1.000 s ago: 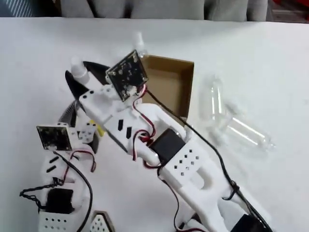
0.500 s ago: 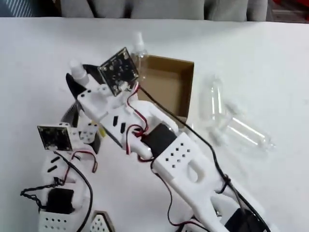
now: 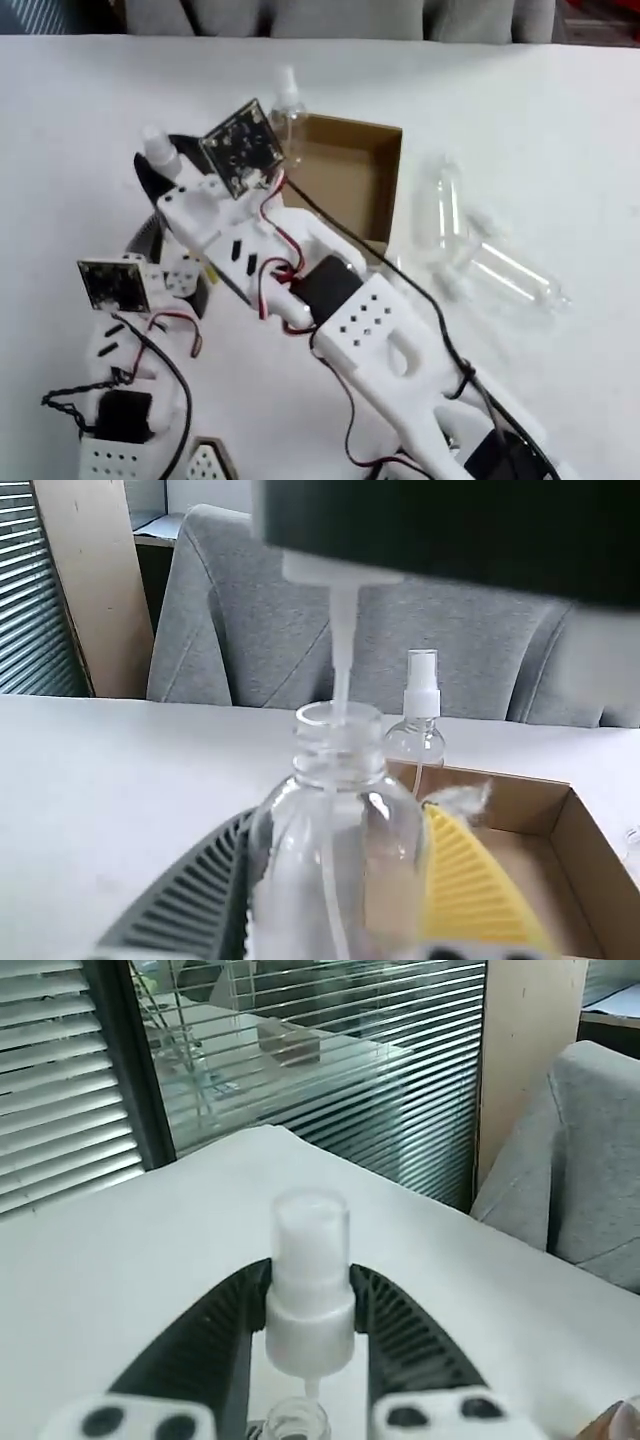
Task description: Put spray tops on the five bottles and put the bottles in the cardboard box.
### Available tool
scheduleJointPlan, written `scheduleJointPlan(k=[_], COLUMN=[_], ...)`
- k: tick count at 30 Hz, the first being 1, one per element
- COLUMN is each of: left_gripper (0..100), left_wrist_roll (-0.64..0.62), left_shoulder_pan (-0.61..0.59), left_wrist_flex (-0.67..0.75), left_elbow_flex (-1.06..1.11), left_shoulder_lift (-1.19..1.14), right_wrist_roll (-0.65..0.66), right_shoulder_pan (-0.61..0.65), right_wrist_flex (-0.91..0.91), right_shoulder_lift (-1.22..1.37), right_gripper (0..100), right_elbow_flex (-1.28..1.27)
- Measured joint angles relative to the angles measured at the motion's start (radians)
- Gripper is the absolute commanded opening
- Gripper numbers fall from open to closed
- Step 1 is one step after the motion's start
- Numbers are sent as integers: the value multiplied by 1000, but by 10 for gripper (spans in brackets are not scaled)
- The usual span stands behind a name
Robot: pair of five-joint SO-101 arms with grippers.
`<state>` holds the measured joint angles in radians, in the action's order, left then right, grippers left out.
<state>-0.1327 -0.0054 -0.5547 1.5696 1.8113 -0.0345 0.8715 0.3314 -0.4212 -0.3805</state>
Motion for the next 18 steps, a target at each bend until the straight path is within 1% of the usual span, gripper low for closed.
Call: scheduleJointPlan(k=[4,6,9,18], left_gripper=[20,20,20,20], left_wrist_roll=[0,0,0,0], left_shoulder_pan=[0,0,0,-2], left_wrist_flex=[0,0,0,0], left_elbow_flex=[0,0,0,0], left_shoulder_lift=[0,0,0,0], right_wrist_roll=[0,-23,-41,-49], right_shoulder_pan=[14,28,23,25], right_wrist_flex=[106,164,212,213], right_shoulder_lift=[2,9,9,9], right_gripper=[129,176,183,183], right_elbow_flex=[71,101,123,127])
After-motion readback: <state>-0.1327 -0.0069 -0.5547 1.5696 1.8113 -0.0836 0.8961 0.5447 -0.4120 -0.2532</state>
